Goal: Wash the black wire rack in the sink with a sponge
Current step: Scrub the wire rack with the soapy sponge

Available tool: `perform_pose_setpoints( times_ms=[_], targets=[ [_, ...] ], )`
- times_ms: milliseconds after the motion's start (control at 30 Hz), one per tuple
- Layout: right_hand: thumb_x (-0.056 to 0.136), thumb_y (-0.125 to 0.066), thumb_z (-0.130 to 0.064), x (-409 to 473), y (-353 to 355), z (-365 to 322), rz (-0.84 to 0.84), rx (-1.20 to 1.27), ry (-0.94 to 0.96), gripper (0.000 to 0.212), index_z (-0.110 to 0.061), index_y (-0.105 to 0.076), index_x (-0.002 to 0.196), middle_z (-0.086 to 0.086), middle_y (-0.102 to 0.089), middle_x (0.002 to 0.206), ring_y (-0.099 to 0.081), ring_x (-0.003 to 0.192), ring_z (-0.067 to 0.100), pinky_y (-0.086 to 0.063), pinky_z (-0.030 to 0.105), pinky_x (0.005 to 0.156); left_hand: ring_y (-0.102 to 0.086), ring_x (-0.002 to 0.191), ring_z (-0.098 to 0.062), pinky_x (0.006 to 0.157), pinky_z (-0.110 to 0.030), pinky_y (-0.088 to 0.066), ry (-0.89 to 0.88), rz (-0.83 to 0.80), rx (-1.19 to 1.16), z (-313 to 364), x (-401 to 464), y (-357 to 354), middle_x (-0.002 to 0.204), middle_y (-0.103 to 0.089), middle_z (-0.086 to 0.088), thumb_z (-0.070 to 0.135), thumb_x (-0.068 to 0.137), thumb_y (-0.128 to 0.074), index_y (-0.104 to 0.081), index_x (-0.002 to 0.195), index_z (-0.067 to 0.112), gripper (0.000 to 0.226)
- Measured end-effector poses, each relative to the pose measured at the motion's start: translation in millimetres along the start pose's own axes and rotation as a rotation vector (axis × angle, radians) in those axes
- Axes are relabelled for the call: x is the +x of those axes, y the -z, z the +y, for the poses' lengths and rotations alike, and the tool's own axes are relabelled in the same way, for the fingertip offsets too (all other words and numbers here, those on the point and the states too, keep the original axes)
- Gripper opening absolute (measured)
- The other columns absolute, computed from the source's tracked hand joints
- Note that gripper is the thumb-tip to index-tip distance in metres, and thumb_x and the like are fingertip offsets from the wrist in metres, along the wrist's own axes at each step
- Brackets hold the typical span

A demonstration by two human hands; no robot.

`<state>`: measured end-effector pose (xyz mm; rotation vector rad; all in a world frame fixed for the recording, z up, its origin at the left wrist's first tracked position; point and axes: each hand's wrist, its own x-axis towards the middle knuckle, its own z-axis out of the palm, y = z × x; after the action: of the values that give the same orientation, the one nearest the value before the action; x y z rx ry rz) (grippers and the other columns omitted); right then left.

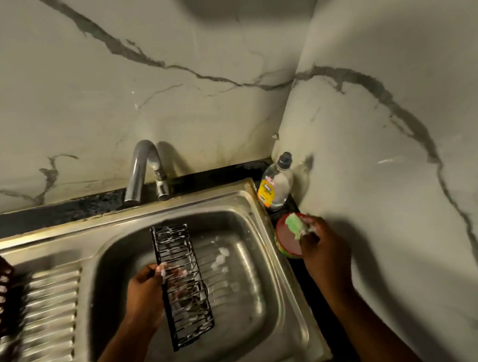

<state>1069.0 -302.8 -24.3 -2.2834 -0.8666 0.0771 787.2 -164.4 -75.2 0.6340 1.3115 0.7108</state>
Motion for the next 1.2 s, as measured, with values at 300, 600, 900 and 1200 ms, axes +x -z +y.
perform_pose_setpoints(
  times_ms=[300,600,900,1200],
  targets=[
    [0.077,-0.074,-0.045,35,-44,36,-0.248,-0.466,0.197,0.031,-0.02,-0.077,0.095,0.003,-0.07,0.099,-0.063,0.093,0.03,-0.052,0.035,0.079,-0.075,0.063,-0.028,0.049,-0.036,-0.06,-0.018,-0.043,0.013,1,-7,-9,0.089,-0.068,-0.029,0.005,0.107,-0.043,-0.061,0.094,0.0,0.022],
    [0.087,-0.065,-0.052,40,-32,20,-0.441,-0.492,0.184,0.032,-0.026,-0.077,0.102,-0.004,-0.075,0.095,-0.068,0.087,0.02,-0.053,0.029,0.076,-0.074,0.072,-0.033,0.059,-0.041,-0.062,-0.066,-0.064,0.115,12,-10,-13,0.085,-0.073,-0.026,0.006,0.105,-0.048,-0.064,0.101,-0.004,0.02],
    [0.096,-0.055,-0.016,-33,-70,-88,-0.413,0.126,0.789,0.037,-0.018,-0.065,0.132,0.001,-0.064,0.134,-0.054,0.129,0.015,-0.041,0.029,0.111,-0.072,0.058,-0.024,0.057,-0.041,-0.061,-0.251,-0.061,0.501,22,-20,-10,0.076,-0.073,-0.019,-0.009,0.097,-0.049,-0.068,0.09,-0.001,0.021],
    [0.102,-0.036,-0.04,-51,-110,-124,-0.438,-0.296,1.109,0.046,-0.019,-0.055,0.138,0.003,-0.052,0.147,-0.037,0.145,0.022,-0.023,0.044,0.12,-0.067,0.065,-0.004,0.064,-0.027,-0.054,-0.608,-0.066,0.779,36,-27,14,0.069,-0.073,0.011,0.002,0.076,-0.064,-0.072,0.073,0.019,0.019]
  ],
)
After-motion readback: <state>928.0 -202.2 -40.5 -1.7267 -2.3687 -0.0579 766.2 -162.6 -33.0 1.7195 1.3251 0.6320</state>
